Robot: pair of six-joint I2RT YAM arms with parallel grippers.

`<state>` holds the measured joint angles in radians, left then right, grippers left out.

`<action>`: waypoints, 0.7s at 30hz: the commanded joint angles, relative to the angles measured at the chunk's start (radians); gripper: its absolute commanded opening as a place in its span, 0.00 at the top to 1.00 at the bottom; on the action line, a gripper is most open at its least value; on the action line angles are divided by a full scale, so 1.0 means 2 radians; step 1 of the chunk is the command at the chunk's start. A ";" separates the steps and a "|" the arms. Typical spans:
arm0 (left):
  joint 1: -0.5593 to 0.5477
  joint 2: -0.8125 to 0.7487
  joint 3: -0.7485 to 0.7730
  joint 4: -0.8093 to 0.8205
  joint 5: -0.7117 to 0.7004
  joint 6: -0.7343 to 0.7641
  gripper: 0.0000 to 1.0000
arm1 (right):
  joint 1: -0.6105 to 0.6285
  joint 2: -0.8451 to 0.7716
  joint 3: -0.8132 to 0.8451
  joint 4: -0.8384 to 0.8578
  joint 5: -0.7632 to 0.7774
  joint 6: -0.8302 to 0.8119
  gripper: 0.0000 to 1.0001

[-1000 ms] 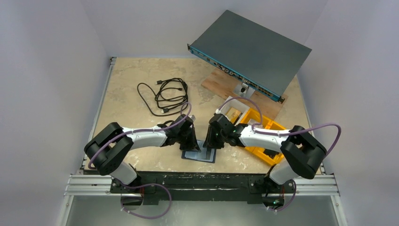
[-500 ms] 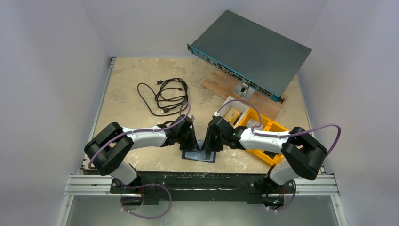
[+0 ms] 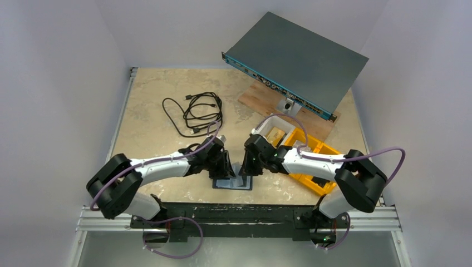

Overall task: Take the credit cards out of the card holder
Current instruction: Remove the credit card from the card holder.

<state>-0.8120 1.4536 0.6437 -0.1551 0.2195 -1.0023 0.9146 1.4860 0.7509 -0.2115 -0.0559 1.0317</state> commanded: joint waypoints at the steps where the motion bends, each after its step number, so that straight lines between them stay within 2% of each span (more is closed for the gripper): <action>1: 0.001 -0.056 -0.006 -0.046 -0.039 0.014 0.66 | 0.001 -0.006 0.050 -0.029 0.026 -0.035 1.00; 6: 0.001 -0.100 -0.006 -0.094 -0.076 0.026 0.66 | 0.001 0.005 0.069 -0.037 0.026 -0.053 1.00; 12: 0.009 -0.137 -0.012 -0.133 -0.097 0.037 0.76 | 0.001 0.035 0.091 -0.027 0.021 -0.056 1.00; 16: 0.016 -0.162 -0.012 -0.160 -0.108 0.046 0.77 | 0.005 0.062 0.113 -0.018 0.014 -0.056 1.00; 21: 0.024 -0.188 -0.010 -0.193 -0.121 0.063 0.76 | 0.016 0.097 0.147 -0.007 0.005 -0.049 0.89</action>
<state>-0.7788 1.1233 0.6231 -0.4759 0.0273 -0.9230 0.9260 1.6501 0.9657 -0.2680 -0.0376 0.9382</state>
